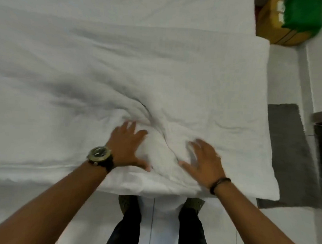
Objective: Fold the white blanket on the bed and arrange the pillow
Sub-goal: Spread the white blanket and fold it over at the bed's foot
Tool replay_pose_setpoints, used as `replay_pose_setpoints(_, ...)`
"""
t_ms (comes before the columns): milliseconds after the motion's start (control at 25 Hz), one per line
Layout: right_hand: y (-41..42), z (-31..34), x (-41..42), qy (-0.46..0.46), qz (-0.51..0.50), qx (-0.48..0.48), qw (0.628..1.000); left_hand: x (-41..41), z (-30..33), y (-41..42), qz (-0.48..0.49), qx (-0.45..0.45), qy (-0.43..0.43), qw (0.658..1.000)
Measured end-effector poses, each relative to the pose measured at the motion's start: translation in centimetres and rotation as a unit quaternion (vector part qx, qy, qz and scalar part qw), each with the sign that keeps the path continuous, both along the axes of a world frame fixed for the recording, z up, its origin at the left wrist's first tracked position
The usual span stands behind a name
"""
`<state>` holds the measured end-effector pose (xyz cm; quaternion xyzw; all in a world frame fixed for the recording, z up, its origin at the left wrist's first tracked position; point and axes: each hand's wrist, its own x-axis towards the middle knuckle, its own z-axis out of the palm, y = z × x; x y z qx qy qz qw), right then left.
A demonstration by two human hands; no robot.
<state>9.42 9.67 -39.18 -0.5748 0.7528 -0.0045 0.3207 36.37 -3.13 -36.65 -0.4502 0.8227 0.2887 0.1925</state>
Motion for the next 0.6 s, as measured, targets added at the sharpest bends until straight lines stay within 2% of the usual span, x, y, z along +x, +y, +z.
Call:
replay_pose_setpoints(40,2.8,-0.1,1.7,0.022,0.065,-0.002,0.998,3.6,-0.3,0.7,-0.036,-0.051,-0.057,0.996)
replay_pose_setpoints(120,5.9,-1.1,2.9,0.096,0.164,-0.022,0.982,9.2,-1.7,2.0,-0.051,-0.084,-0.138,0.986)
replay_pose_setpoints(280,4.4,-2.3,2.2,0.151,0.138,-0.106,0.973,13.9,-3.4,2.3,-0.061,-0.142,-0.18,0.971)
replay_pose_setpoints(360,3.4,-2.3,1.8,0.15,0.111,-0.097,0.978,15.1,-3.3,1.6,-0.058,-0.181,-0.19,0.963)
replay_pose_setpoints(440,4.1,-2.0,2.0,0.158,0.135,-0.053,0.977,16.2,-3.4,0.9,-0.085,-0.181,-0.207,0.958)
replay_pose_setpoints(560,5.5,-2.7,2.7,0.205,0.167,-0.045,0.963,16.5,-3.1,1.1,-0.107,-0.158,-0.242,0.951)
replay_pose_setpoints(600,5.0,-2.7,2.9,0.21,0.155,-0.061,0.964,16.2,-3.1,1.1,-0.093,-0.186,-0.214,0.954)
